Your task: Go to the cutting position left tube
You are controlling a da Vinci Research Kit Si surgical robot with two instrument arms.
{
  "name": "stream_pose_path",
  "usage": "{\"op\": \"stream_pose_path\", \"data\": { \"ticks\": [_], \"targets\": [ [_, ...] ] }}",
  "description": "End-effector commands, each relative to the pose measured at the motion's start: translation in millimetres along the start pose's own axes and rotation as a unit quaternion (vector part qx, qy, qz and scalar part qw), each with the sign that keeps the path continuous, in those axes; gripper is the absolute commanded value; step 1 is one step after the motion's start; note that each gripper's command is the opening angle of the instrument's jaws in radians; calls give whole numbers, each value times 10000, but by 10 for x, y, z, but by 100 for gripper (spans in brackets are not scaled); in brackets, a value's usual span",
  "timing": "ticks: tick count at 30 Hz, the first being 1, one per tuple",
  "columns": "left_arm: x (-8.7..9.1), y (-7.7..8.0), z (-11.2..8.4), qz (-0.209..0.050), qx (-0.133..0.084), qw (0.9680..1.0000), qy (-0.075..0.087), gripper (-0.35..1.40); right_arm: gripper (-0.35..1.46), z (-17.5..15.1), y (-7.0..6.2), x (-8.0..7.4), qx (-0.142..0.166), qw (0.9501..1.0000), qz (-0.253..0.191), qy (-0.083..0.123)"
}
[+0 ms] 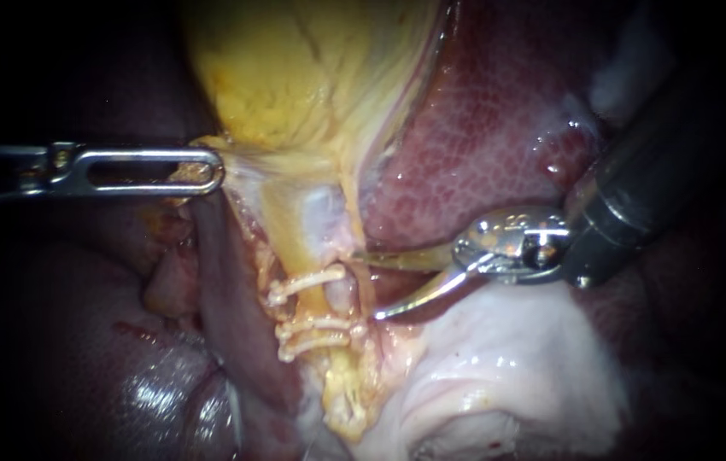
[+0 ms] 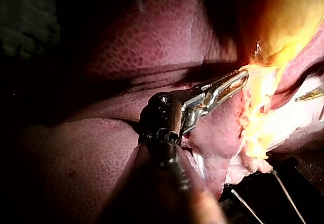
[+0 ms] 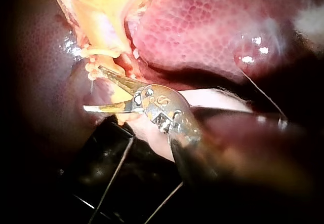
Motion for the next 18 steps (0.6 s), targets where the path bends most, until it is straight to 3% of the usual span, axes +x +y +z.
{"op": "stream_pose_path", "data": {
  "ticks": [1,5,9,18],
  "targets": [
    [0,-1,0,-3,-2,10000,-3,-35,136,4,1,-6,11,10000,50,-59],
    [1,-3,0,-5,-1,10000,-19,-35,136,19,8,-29,23,9996,136,-265],
    [2,-5,0,-5,-8,10000,-23,-35,136,28,20,-43,32,9994,194,-302],
    [5,-15,0,-9,-41,10000,-43,-35,135,36,47,-53,-7,9992,278,-299]
  ]
}}
